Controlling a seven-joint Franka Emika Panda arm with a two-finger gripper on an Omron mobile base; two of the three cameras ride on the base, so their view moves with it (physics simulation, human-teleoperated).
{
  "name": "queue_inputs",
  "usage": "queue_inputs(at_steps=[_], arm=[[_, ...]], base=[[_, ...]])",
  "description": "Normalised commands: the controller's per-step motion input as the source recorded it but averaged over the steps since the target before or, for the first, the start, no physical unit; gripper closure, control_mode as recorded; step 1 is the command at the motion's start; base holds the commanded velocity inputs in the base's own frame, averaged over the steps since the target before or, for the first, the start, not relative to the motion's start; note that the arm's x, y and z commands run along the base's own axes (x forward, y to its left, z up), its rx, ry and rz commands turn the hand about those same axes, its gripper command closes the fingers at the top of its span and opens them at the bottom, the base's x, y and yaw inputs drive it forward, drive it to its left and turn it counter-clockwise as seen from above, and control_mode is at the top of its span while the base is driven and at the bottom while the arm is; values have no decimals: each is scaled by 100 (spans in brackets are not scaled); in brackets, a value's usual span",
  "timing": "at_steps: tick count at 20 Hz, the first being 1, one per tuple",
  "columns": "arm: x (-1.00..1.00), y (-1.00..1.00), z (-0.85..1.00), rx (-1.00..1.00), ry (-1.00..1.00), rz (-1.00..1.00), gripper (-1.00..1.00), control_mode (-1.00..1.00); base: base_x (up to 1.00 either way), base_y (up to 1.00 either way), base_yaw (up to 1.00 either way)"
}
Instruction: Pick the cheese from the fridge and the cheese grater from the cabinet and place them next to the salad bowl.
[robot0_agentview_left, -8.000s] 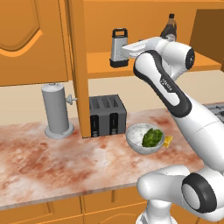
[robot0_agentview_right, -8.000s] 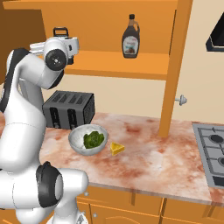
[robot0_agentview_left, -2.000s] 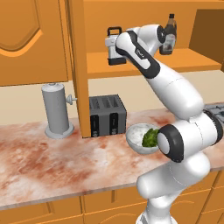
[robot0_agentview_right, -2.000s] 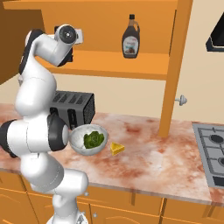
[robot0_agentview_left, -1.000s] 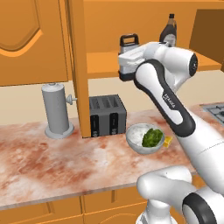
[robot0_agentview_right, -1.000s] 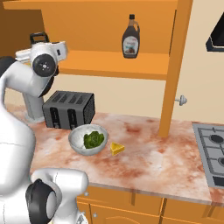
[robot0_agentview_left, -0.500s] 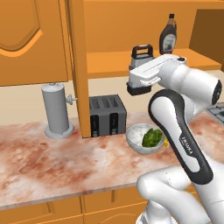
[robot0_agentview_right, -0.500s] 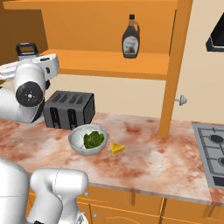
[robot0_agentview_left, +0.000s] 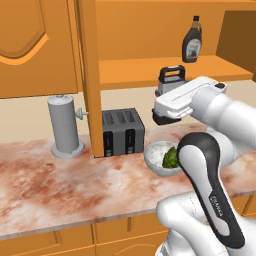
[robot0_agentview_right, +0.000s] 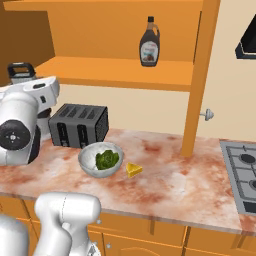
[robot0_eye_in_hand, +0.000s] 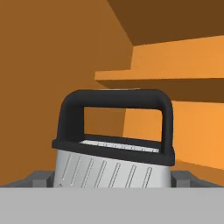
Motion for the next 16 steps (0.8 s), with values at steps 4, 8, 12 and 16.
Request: queue_inputs(at_steps=[4,8,12,16], arm=[[-42,0,-30,0,-1,-7,100,-100],[-42,-7,-37,2,0,-6,100,-100],[-36,0,-36,1,0,-4,100,-100],[-39,0,-39,0,0,-5,100,-100]], base=[[0,0,0],[0,0,0],[0,0,0],[0,0,0]])
